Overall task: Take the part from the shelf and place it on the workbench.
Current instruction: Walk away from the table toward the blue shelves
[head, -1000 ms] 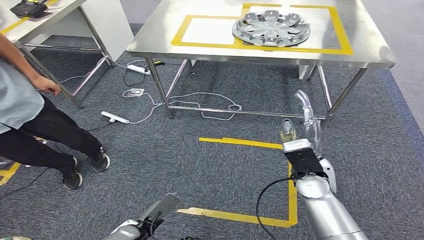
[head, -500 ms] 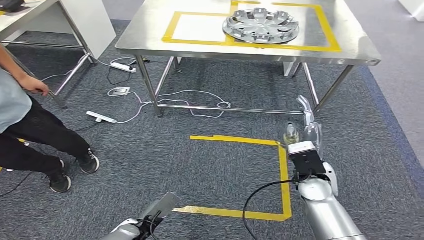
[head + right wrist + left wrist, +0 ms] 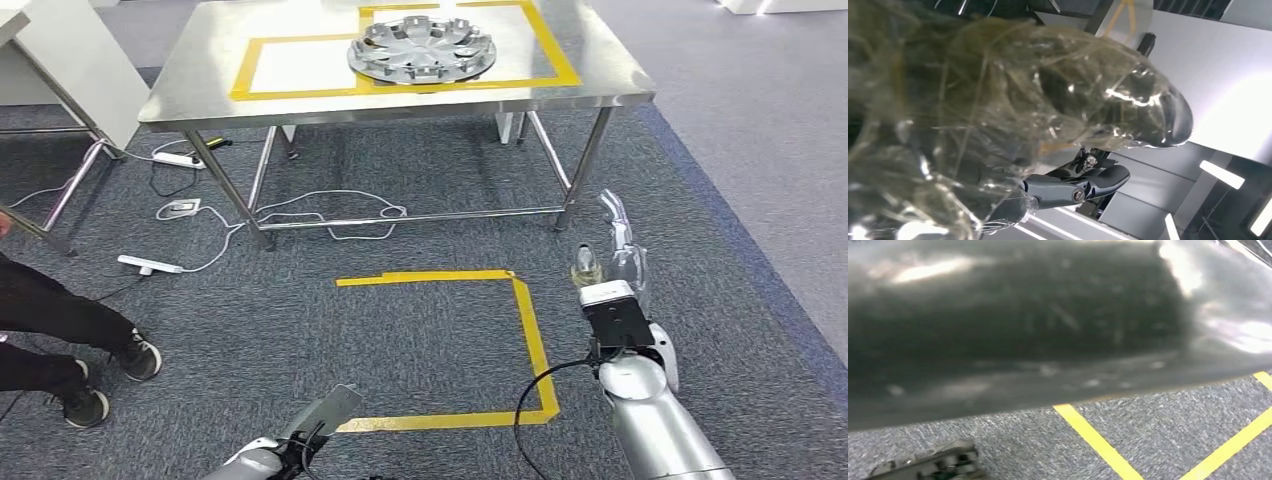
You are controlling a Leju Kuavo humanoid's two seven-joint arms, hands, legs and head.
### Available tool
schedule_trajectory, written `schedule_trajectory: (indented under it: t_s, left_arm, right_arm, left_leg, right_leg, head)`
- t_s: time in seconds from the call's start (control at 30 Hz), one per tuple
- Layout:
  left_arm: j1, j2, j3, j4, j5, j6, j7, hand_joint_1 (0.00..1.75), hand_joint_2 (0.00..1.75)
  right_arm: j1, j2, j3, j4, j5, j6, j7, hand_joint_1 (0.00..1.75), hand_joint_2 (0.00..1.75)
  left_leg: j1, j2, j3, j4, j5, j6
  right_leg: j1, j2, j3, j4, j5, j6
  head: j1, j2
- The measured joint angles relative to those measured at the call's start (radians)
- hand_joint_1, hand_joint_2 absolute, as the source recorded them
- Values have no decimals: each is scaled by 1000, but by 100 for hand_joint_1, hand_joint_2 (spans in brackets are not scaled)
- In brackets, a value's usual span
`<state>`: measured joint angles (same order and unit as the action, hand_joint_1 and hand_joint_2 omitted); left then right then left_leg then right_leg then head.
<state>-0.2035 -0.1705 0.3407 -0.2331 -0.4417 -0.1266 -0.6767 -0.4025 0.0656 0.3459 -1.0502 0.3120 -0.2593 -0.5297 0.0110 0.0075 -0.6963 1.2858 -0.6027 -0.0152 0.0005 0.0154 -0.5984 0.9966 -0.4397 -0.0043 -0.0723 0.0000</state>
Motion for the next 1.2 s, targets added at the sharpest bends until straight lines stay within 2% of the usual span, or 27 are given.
schedule_trajectory:
  t_s: [0.03, 0.07, 0.13, 0.17, 0.23, 0.3, 0.37, 0.43, 0.47, 0.5, 0.53, 0.57, 0.6, 0.67, 0.7, 0.73, 0.8, 0.83, 0.87, 0.93, 0.97, 1.0, 1.03, 1.07, 1.1, 1.17, 1.2]
  left_arm:
    - [1, 1, 0, 0, 0, 0, 0, 0, 0]
    - [1, 1, 0, 0, 0, 0, 0, 0, 0]
    - [0, 2, 0, 0, 0, 0, 0, 0, 0]
    - [0, 2, 0, 0, 0, 1, 0, 0, 0]
    - [0, 2, 0, 0, 0, 1, 0, 0, 0]
    - [1, 1, 0, 0, 0, 1, 1, 0, 0]
    - [-1, -1, 0, 0, 1, 1, 1, 0, 0]
    - [0, -2, 0, 0, 1, 1, 1, 0, 0]
    - [2, -1, 0, 0, 1, 2, 1, 0, 0]
    - [4, -1, 0, 0, 1, 2, 1, 0, 0]
    - [5, -1, 0, 0, 1, 2, 1, 0, 0]
    - [5, -1, 0, 0, 1, 2, 1, 0, 0]
    - [4, -1, 0, 0, 1, 2, 1, 0, 0]
    - [2, -1, 0, 0, 1, 2, 1, 0, 0]
    - [2, -1, 0, 0, 1, 2, 1, 0, 0]
    - [2, -1, 0, 0, 1, 2, 1, 0, 0]
    - [2, -1, 0, 0, 1, 1, 1, 0, 0]
    - [1, -1, 0, 0, 1, 1, 1, 0, 0]
    - [1, -1, 0, 0, 1, 1, 1, 0, 0]
    - [2, -1, 0, 0, 1, 1, 1, 0, 0]
    - [5, 0, 0, 0, 1, 1, 1, 0, 0]
    - [7, 0, 0, 0, 1, 1, 1, 0, 0]
    - [8, 1, 0, 0, 1, 1, 1, 0, 0]
    - [9, 1, 0, 0, 1, 1, 1, 0, 0]
    - [8, 2, 0, 0, 1, 1, 1, 0, 0]
    - [7, 2, 0, 0, 1, 1, 1, 0, 0]
    - [5, 2, 0, 0, 1, 1, 2, 0, 0]
  right_arm:
    - [2, 0, 0, 0, 0, 0, 0, 0, 0]
    - [2, 0, 0, 0, 0, 0, 0, 0, 0]
    - [2, 0, -1, 0, 0, 0, 0, 0, 0]
    - [1, 0, -1, -1, 1, 0, 0, 0, 0]
    - [2, 1, -1, -1, 1, 1, 0, 0, 0]
    - [3, 1, -2, -1, 1, 2, 0, 0, 0]
    - [1, 1, -3, -1, 1, 2, 0, 0, 0]
    - [-1, 1, -4, -1, 0, 3, 1, 0, 0]
    - [0, 1, -4, -1, 0, 3, 1, 0, 0]
    - [2, 1, -4, 0, 0, 4, 1, 0, 0]
    - [4, 1, -4, 1, 0, 4, 2, 0, 0]
    - [4, 1, -4, 1, -1, 4, 2, 0, 0]
    - [4, 1, -4, 2, -1, 4, 2, 0, 0]
    - [1, 1, -4, 2, -1, 4, 2, 0, 0]
    - [0, 1, -4, 2, -1, 4, 2, 0, 0]
    - [-1, 1, -5, 2, -1, 4, 2, 0, 0]
    - [1, 2, -5, 2, -2, 4, 2, 0, 0]
    - [1, 2, -5, 2, -2, 4, 2, 0, 0]
    - [1, 2, -6, 2, -3, 4, 2, 0, 0]
    - [1, 4, -7, 2, -4, 4, 2, 0, 0]
    - [3, 5, -7, 2, -4, 5, 2, 0, 0]
    - [5, 5, -7, 2, -4, 5, 3, 0, 0]
    - [8, 5, -7, 2, -4, 6, 3, 0, 0]
    - [9, 5, -7, 3, -4, 6, 3, 0, 0]
    - [10, 5, -7, 3, -4, 6, 3, 0, 0]
    - [9, 5, -7, 3, -4, 6, 3, 0, 0]
    - [8, 6, -7, 3, -4, 6, 3, 0, 0]
  left_leg:
    - [0, -1, -3, 4, 12, 1]
    - [0, -3, 12, -29, 42, 2]
    - [3, -30, 70, -154, 112, 7]
    - [5, -46, 93, -207, 130, 9]
    - [6, -66, 106, -247, 131, 13]
    - [6, -52, 105, -253, 134, 22]
    - [9, -35, 106, -260, 139, 34]
    - [9, -15, 105, -262, 141, 40]
    - [8, -3, 105, -262, 140, 41]
    - [7, 9, 104, -262, 140, 42]
    - [7, 20, 104, -262, 140, 41]
    - [7, 31, 105, -261, 139, 41]
    - [7, 40, 106, -261, 138, 39]
    - [4, 57, 110, -261, 135, 34]
    - [1, 66, 111, -260, 134, 30]
    - [-1, 75, 111, -261, 134, 25]
    - [-2, 91, 113, -262, 133, 14]
    - [-1, 84, 112, -258, 126, 8]
    - [1, 67, 106, -240, 110, 4]
    - [3, 18, 65, -140, 49, -1]
    - [3, 5, 35, -70, 17, -2]
    - [3, 0, 7, -12, -3, -1]
    - [2, -2, -7, 17, -3, 0]
    - [2, -4, -3, 7, 17, 1]
    - [2, -9, 17, -40, 53, 4]
    - [5, -42, 76, -169, 119, 9]
    - [7, -59, 96, -214, 132, 11]
  right_leg:
    - [0, 11, 0, 2, 0, 0]
    - [0, 21, 0, 4, 0, 0]
    - [0, 39, -3, 11, -2, 4]
    - [1, 47, -7, 16, -2, 8]
    - [-1, 61, -21, 22, 1, 19]
    - [-3, 71, -31, 22, 5, 30]
    - [-2, 48, -52, 56, -19, 40]
    - [-4, 8, -104, 169, -78, 50]
    - [-6, -3, -135, 237, -106, 55]
    - [-8, -8, -157, 285, -121, 58]
    - [-10, -10, -161, 298, -118, 59]
    - [-11, -15, -144, 269, -96, 60]
    - [-11, -25, -108, 204, -63, 58]
    - [-3, -69, -33, 69, -21, 50]
    - [2, -84, -12, 31, -14, 43]
    - [6, -89, -6, 17, -16, 36]
    - [6, -67, -8, 14, -10, 22]
    - [4, -56, -9, 12, -6, 16]
    - [1, -45, -9, 8, -3, 10]
    - [-2, -23, -9, 5, 2, 3]
    - [-2, -10, -9, 6, 3, 1]
    - [-1, 3, -10, 6, 3, 0]
    - [0, 16, -10, 8, 3, 0]
    - [1, 30, -10, 9, 3, 0]
    - [1, 45, -10, 12, 3, 0]
    - [1, 71, -14, 20, 2, 5]
    - [0, 83, -19, 24, 3, 10]
  head:
    - [0, 0]
    - [0, 0]
    - [0, 0]
    - [1, 0]
    - [2, 0]
    - [1, 0]
    - [8, 0]
    - [17, 0]
    - [20, 0]
    - [20, 0]
    - [20, 0]
    - [20, 0]
    - [20, 0]
    - [20, 0]
    - [20, 0]
    - [19, 0]
    - [19, 0]
    - [18, 0]
    - [17, 0]
    - [13, 0]
    - [12, 0]
    - [11, 0]
    - [11, 0]
    - [11, 0]
    - [11, 0]
    - [11, 0]
    - [11, 0]
